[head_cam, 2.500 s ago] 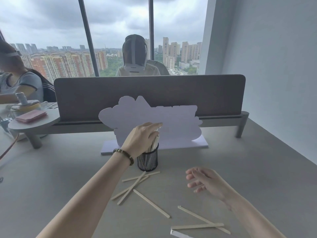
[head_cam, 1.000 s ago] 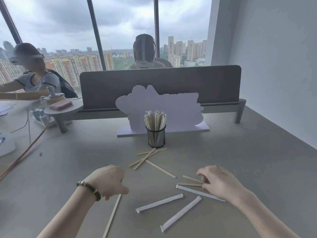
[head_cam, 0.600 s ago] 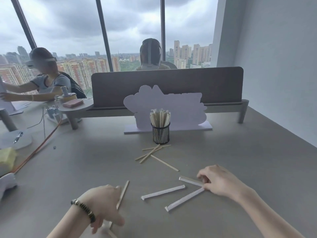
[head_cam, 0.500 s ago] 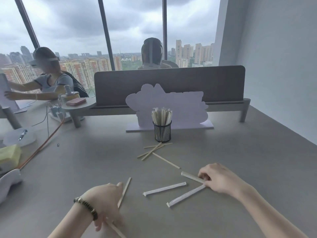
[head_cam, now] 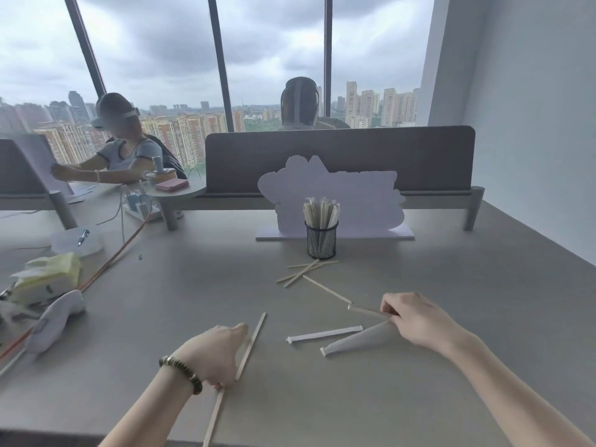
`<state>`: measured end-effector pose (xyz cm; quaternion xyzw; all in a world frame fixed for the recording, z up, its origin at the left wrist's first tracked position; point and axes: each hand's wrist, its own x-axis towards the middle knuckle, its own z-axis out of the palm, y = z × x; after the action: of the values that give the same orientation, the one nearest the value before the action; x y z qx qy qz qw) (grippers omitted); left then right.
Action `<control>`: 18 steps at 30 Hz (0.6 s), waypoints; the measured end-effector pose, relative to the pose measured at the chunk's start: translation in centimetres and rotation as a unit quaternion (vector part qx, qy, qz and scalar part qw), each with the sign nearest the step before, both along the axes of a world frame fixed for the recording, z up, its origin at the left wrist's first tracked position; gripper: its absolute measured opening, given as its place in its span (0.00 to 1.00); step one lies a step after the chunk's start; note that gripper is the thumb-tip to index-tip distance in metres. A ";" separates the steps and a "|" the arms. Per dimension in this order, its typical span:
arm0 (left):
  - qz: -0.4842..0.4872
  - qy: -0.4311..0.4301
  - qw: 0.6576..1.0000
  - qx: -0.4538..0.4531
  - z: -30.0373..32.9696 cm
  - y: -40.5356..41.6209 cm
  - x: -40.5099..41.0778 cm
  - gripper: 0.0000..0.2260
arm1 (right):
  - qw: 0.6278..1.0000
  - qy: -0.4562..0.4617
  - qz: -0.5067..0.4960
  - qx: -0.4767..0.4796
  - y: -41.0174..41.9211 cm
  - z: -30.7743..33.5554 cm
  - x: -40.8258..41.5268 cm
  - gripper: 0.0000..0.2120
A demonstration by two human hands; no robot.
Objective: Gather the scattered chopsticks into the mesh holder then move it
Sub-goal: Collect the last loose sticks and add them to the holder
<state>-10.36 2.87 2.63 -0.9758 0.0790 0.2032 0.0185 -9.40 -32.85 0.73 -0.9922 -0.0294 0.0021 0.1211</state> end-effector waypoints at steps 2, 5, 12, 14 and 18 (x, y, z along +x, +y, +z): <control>0.004 -0.016 1.000 -0.004 -0.5 0.1 -0.1 0.27 | 0.999 -0.012 0.033 0.013 0.6 0.3 -0.3 0.07; 0.017 -0.049 0.998 -0.021 -1.0 0.2 0.2 0.22 | 0.996 -0.031 0.083 0.022 2.0 0.5 -0.7 0.05; 0.058 -0.137 0.978 -0.149 -1.9 0.6 3.4 0.16 | 0.994 -0.039 0.098 0.001 3.2 0.6 -0.3 0.04; 0.080 -0.167 0.960 -0.208 -2.0 0.1 4.1 0.17 | 0.996 -0.028 0.089 -0.009 2.9 0.9 -0.3 0.05; 0.079 -0.194 0.953 -0.217 -2.7 -0.8 4.5 0.16 | 0.998 -0.024 0.052 0.017 1.8 1.4 -0.1 0.07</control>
<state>-5.87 2.08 -0.08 -0.9801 0.0389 -0.0113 -0.1945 -9.48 -31.06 2.08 -0.9870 -0.0837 -0.0156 0.1365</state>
